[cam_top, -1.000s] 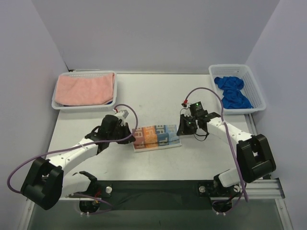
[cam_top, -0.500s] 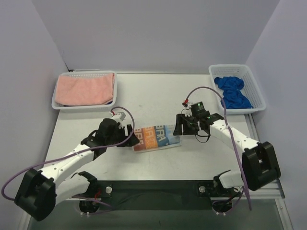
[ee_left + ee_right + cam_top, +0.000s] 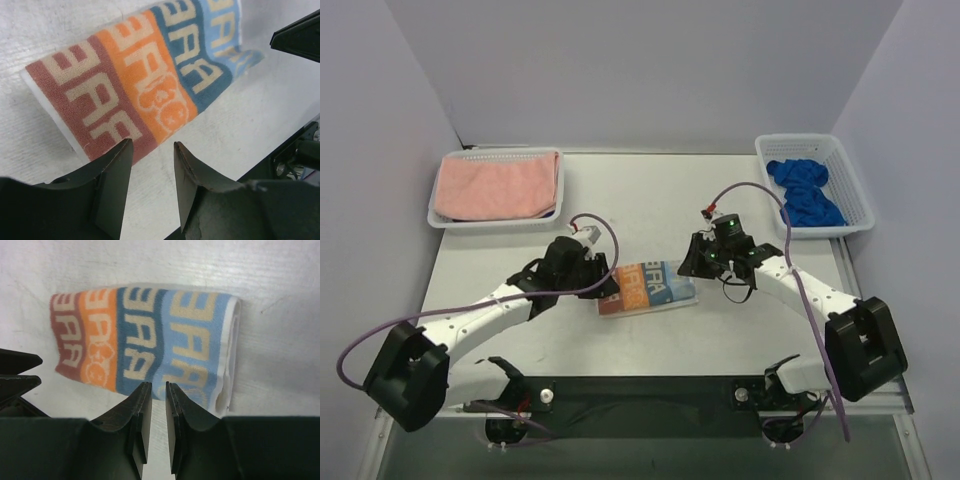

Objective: Fold and stack the towels
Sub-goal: Fold the towel

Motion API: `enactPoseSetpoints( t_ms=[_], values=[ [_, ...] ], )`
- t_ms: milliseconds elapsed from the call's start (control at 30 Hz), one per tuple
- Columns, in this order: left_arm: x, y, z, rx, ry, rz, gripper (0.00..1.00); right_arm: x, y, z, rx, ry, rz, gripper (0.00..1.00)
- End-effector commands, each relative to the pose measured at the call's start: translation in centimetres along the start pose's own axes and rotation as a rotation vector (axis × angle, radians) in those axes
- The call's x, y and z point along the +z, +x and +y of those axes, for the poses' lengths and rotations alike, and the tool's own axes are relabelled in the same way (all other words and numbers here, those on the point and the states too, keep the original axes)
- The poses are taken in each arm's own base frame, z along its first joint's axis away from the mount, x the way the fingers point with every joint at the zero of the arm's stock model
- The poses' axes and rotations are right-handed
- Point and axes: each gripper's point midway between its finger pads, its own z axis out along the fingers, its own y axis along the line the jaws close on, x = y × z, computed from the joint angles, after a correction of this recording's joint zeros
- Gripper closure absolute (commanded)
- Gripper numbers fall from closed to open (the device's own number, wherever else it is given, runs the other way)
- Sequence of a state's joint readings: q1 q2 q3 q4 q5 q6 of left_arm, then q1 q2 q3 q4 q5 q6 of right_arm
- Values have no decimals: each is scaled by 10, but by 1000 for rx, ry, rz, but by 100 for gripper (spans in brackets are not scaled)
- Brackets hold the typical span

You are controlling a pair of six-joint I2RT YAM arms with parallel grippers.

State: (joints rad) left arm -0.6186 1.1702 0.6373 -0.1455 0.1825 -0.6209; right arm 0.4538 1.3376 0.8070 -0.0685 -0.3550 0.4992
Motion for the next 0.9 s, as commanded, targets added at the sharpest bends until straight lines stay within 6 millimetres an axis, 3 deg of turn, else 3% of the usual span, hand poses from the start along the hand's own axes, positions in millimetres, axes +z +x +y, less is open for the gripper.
enactPoseSetpoints(
  t_ms=[0, 100, 267, 400, 500, 667, 733, 867],
  values=[
    [17, 3, 1, 15, 5, 5, 52, 20, 14, -11, 93, 18, -4, 81],
    [28, 31, 21, -1, -37, 74, 53, 30, 41, -26, 122, 39, 52, 84],
    [30, 55, 44, -37, -94, 109, 54, 30, 88, -56, 155, 99, 106, 87],
    [27, 66, 54, -60, -125, 120, 56, 25, 98, -68, 150, 126, 99, 87],
    [23, 65, 53, -52, -124, 121, 55, 19, 90, -64, 136, 111, 71, 86],
    [6, 41, 29, -16, -56, 53, 37, 1, 59, -40, 85, 49, -3, 82],
    [-2, 29, 18, -9, -26, 15, 36, -3, 45, -27, 75, 10, -32, 81],
    [-4, 26, 13, -20, -1, -6, 42, 0, 41, -15, 96, -30, -27, 80]
  ],
)
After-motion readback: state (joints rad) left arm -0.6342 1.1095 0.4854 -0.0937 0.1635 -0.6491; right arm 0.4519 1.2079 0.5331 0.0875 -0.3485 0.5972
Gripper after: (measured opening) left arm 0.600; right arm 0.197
